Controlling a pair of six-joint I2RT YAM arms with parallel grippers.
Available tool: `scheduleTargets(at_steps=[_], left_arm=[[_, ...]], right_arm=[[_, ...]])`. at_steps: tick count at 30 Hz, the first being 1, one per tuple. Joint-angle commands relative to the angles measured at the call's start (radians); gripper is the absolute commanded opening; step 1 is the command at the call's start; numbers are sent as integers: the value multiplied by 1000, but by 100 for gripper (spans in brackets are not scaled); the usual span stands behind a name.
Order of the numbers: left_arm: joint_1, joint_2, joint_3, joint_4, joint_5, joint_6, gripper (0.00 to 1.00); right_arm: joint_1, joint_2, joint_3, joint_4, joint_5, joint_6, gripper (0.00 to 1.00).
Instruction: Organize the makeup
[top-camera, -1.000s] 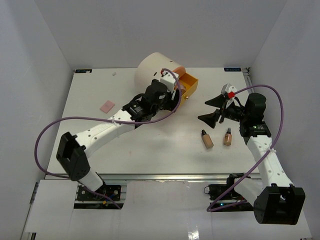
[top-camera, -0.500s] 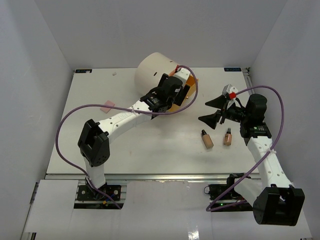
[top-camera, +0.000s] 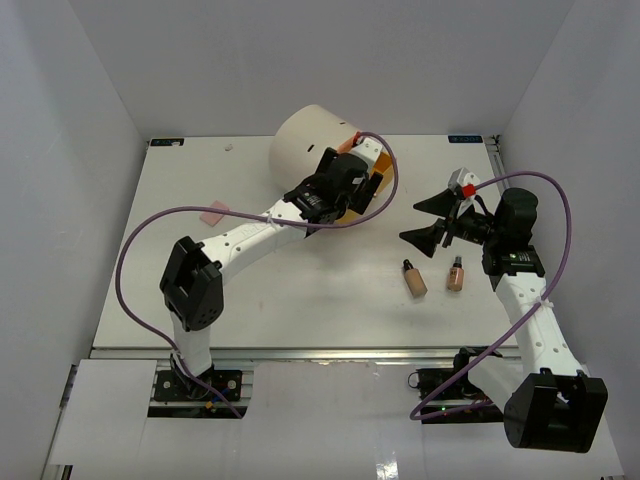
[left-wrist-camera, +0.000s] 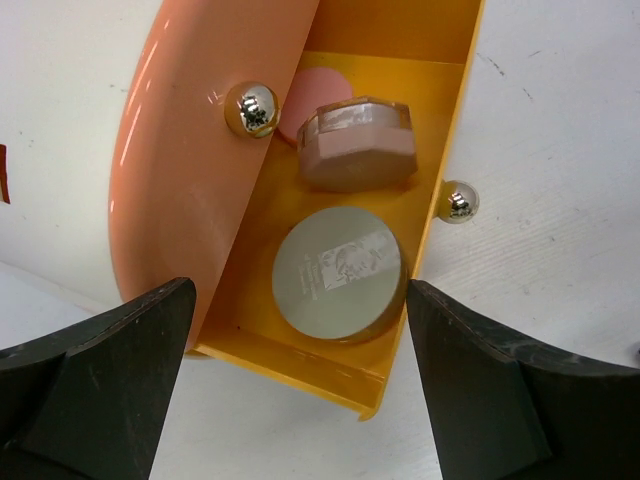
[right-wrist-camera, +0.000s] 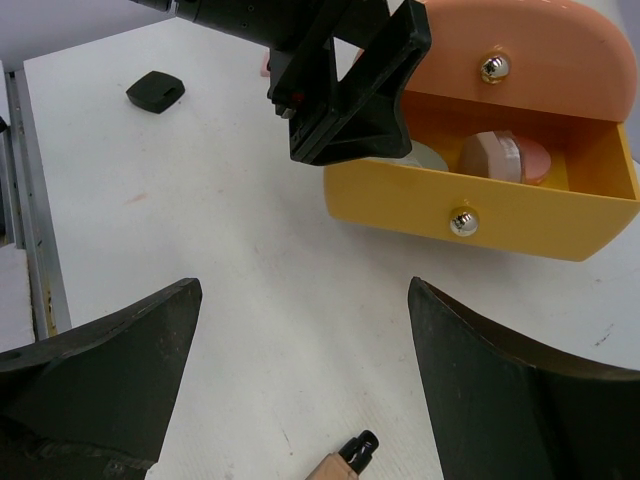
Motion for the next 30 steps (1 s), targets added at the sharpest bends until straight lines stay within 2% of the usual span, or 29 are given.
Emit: scheduleTargets(at_steps=[1, 6, 9, 11, 17, 20, 22, 24, 30], left_arm=[[0, -86, 19, -1, 33, -14, 98], [1, -177, -25, 10, 85, -59, 98], [45, -294, -113, 38, 138, -119, 97], [115, -379, -185, 46, 235, -200, 94], [528, -534, -430, 89, 542, -414, 86], [734, -476, -458, 64, 669, -459, 86], [809, -401, -447, 50, 704, -461, 93], [846, -316, -414, 30, 686, -432, 97], [885, -82, -271, -29, 573, -258, 98]], right_arm=[[-7, -13, -6, 43, -17, 10, 90], [-11, -13, -6, 44, -17, 10, 90], [-14, -13, -7, 45, -22, 10, 90], [-14, -14, -7, 44, -21, 11, 90], [-16, -16, -9, 45, -30, 15, 90], [-17, -14, -10, 49, -37, 15, 90], [-17, -12, -12, 51, -39, 17, 90], [-19, -10, -12, 48, -37, 16, 90], [-24, -10, -12, 50, -40, 16, 90]])
